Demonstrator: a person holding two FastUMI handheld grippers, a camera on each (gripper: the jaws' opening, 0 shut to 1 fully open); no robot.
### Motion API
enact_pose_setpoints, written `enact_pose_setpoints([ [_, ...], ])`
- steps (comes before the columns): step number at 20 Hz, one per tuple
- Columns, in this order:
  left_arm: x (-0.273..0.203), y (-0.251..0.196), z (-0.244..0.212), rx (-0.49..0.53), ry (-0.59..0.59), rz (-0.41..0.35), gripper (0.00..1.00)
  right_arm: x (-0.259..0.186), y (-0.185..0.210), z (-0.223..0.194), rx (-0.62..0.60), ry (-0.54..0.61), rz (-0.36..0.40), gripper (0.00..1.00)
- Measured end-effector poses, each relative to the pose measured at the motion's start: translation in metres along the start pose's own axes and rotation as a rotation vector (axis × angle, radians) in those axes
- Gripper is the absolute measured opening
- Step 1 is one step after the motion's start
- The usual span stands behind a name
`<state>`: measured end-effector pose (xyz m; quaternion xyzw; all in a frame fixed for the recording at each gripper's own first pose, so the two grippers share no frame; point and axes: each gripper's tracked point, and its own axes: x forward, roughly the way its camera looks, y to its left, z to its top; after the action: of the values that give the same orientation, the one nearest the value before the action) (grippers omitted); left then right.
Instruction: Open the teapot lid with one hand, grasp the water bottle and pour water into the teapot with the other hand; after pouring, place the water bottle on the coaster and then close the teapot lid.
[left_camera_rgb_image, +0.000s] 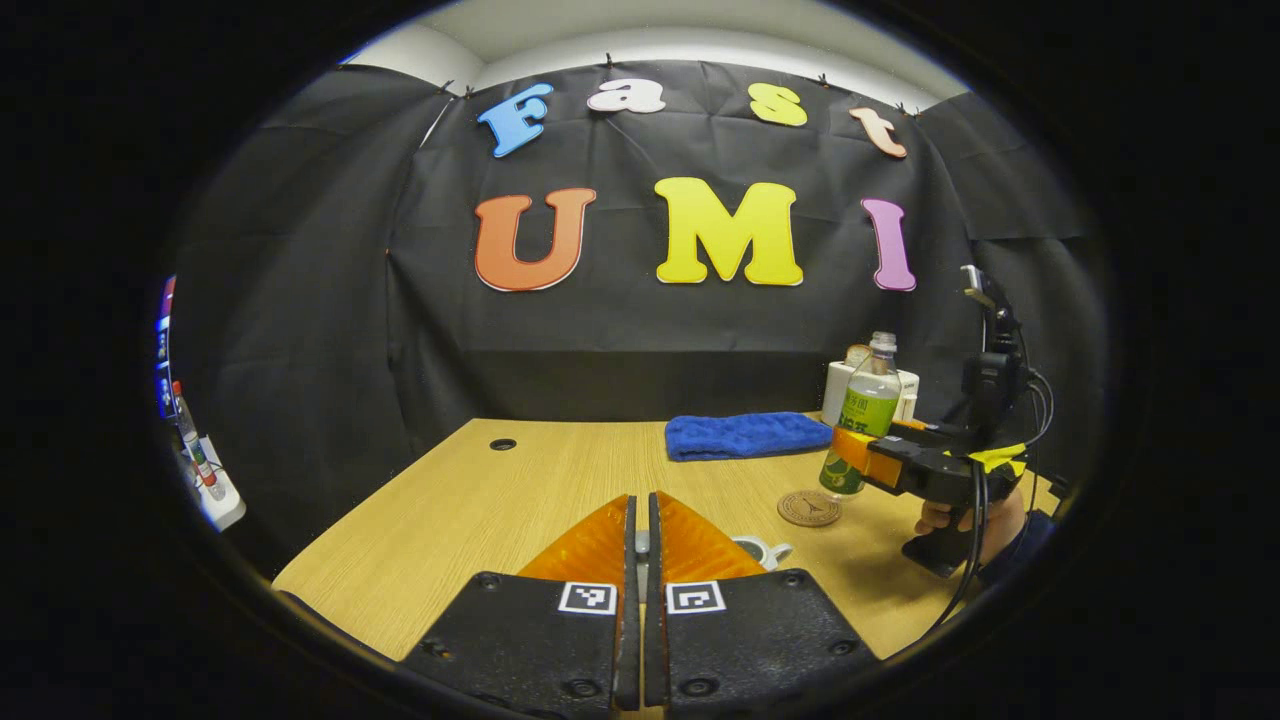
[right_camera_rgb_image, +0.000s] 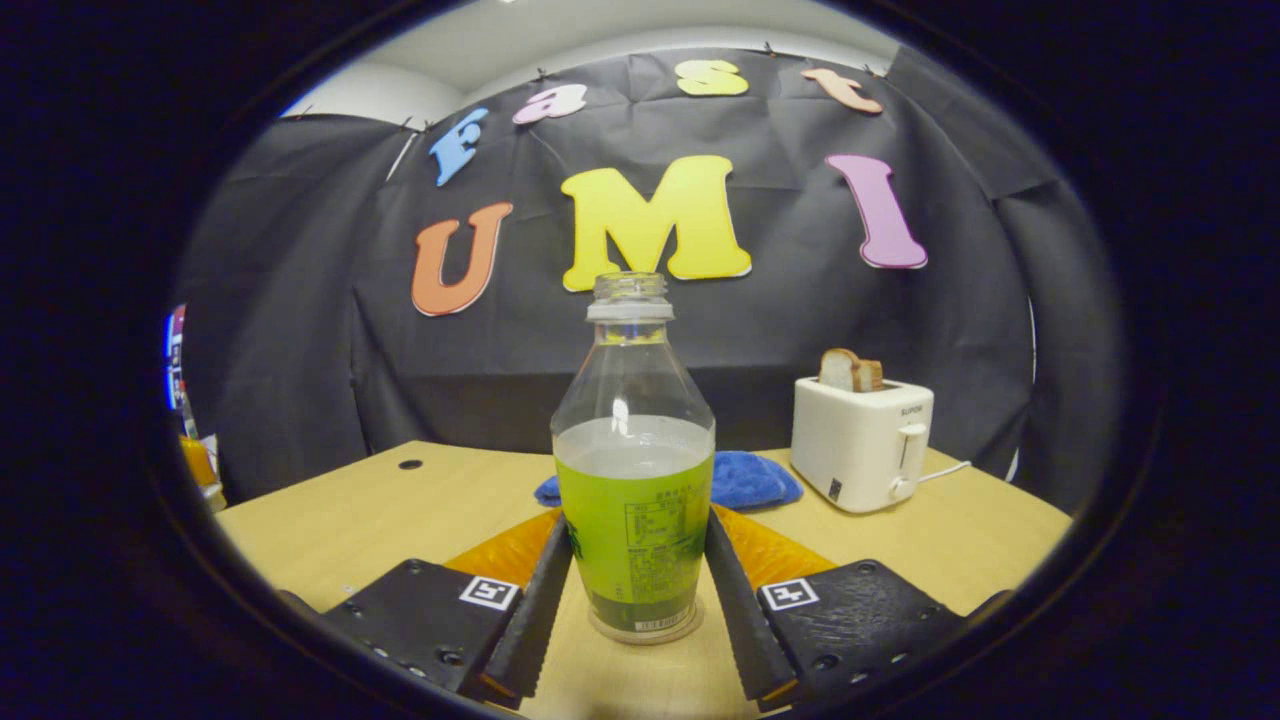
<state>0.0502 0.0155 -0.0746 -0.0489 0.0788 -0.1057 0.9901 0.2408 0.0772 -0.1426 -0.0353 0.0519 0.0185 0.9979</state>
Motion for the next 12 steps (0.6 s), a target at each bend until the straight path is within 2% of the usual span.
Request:
enact_pose_setpoints([
  [4, 0.006, 0.000, 0.007, 0.006, -0.007, 0.038, 0.04, 0.022, 0.005, -0.012, -0.024, 0.048, 0.035, 0.74],
  [6, 0.016, -0.005, 0.006, -0.011, -0.022, 0.035, 0.04, 0.034, 0.007, -0.023, -0.042, 0.085, 0.056, 0.74],
  [10, 0.041, -0.011, -0.013, 0.025, 0.008, 0.057, 0.04, 0.054, -0.010, -0.046, -0.105, 0.125, 0.009, 0.73],
  [12, 0.047, -0.017, -0.022, 0.002, 0.034, 0.040, 0.04, 0.055, -0.008, -0.048, -0.069, 0.113, 0.024, 0.74],
])
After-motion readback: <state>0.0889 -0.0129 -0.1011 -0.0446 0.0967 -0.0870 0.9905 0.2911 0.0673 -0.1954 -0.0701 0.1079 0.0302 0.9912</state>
